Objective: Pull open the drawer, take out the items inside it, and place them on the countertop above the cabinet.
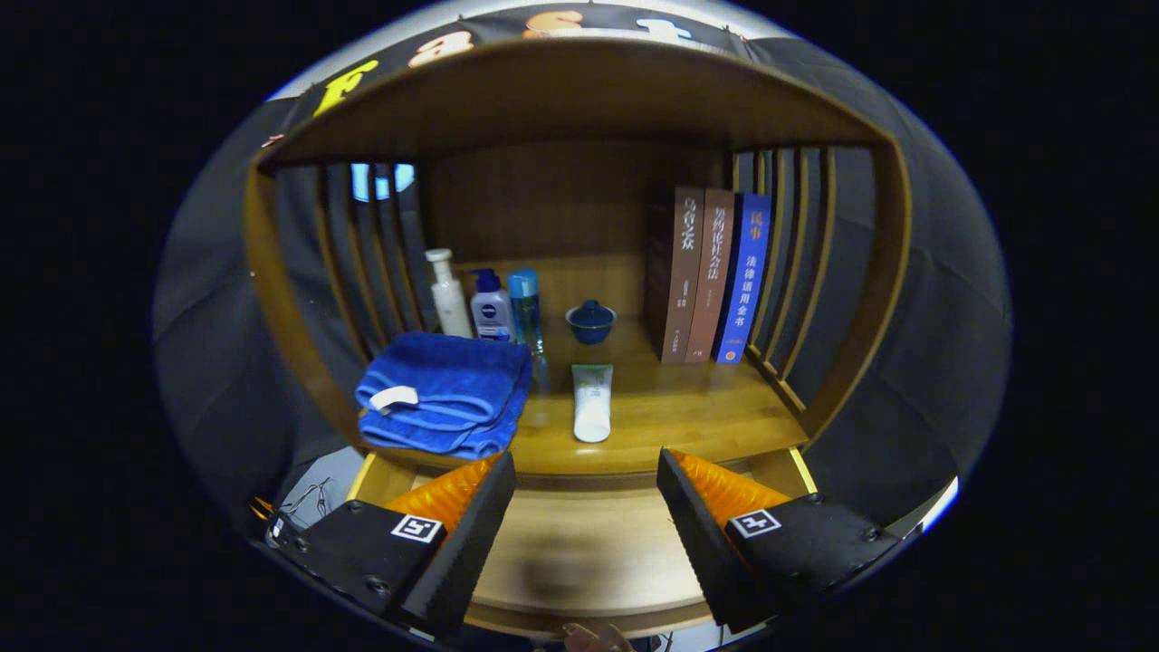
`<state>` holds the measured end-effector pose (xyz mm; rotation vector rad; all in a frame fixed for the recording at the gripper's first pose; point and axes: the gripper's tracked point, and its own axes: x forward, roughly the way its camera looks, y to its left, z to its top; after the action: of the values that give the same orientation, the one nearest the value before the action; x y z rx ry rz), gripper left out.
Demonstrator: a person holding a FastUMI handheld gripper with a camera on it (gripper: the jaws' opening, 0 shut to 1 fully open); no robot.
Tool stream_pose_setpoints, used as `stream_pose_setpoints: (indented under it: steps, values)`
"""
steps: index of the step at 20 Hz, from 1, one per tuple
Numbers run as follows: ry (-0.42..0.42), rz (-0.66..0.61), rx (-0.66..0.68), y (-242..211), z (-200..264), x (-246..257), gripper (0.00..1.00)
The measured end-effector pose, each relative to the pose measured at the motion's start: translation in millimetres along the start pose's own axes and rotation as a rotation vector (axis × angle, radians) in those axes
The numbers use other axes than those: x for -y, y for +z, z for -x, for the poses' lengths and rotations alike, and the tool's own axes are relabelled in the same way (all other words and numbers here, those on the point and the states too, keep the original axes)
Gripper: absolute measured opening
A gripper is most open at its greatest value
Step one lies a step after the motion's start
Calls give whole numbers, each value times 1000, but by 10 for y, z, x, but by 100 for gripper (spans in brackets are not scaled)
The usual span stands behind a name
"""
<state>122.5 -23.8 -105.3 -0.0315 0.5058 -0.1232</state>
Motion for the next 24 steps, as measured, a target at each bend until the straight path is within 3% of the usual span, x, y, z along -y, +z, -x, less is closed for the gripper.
stream_pose_setpoints:
  steps: [5,10,18,24]
  values:
    - [30,-53,123,-442,712,-31,99]
    - [25,-68,156,-1096,1047,-11,99]
    - [-15,-78,54,-2100,861,70,100]
    - [0,-85,38,-2231,616,-16,100]
